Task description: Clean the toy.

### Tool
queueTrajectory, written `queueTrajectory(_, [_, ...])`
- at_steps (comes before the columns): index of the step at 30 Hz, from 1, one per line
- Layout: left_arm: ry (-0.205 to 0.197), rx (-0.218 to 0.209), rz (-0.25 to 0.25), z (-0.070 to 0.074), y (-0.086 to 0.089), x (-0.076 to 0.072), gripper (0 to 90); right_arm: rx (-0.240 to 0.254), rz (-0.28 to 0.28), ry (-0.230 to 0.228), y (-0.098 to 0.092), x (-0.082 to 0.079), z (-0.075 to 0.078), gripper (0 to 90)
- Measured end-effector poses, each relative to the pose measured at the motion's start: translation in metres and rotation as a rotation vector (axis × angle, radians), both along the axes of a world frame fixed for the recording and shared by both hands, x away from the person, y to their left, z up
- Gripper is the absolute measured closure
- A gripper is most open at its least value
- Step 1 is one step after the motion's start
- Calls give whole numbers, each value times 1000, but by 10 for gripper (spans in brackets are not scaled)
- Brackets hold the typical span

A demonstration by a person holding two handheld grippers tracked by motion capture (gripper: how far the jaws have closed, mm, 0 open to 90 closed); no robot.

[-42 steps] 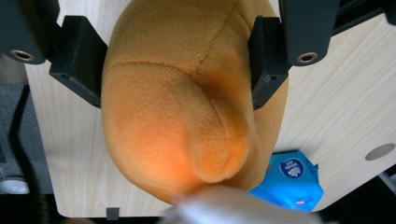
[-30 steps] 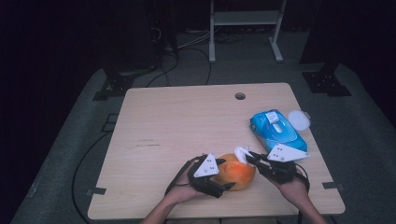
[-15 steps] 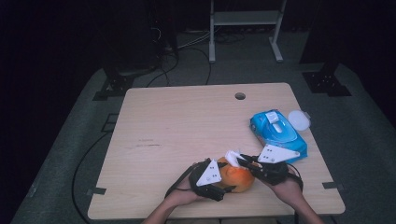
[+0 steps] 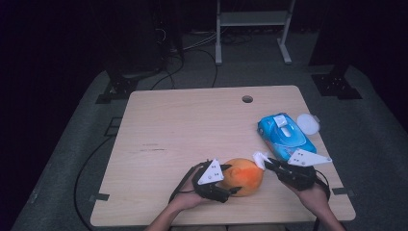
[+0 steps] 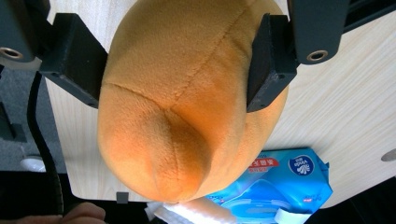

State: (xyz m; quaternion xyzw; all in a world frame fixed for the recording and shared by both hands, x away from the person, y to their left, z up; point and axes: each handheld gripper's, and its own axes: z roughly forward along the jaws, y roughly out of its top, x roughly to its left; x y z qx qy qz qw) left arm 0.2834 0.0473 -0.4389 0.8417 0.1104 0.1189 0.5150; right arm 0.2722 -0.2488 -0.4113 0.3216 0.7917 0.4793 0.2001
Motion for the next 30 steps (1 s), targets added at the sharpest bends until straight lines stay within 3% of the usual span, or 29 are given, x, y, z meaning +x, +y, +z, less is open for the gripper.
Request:
queueTrajectory(7, [61, -42, 32, 0, 5, 8, 275, 5, 14, -15, 3, -4, 4, 818])
queueTrajectory(18, [100, -65, 76, 2, -2, 15, 275, -8, 79, -59, 29, -7, 17, 818])
queueTrajectory(23, [110, -54, 90, 4, -5, 18, 277, -40, 109, -92, 47, -12, 24, 818])
queueTrajectory(30, [103, -33, 103, 8, -17, 20, 278, -48, 142, -115, 62, -14, 31, 818])
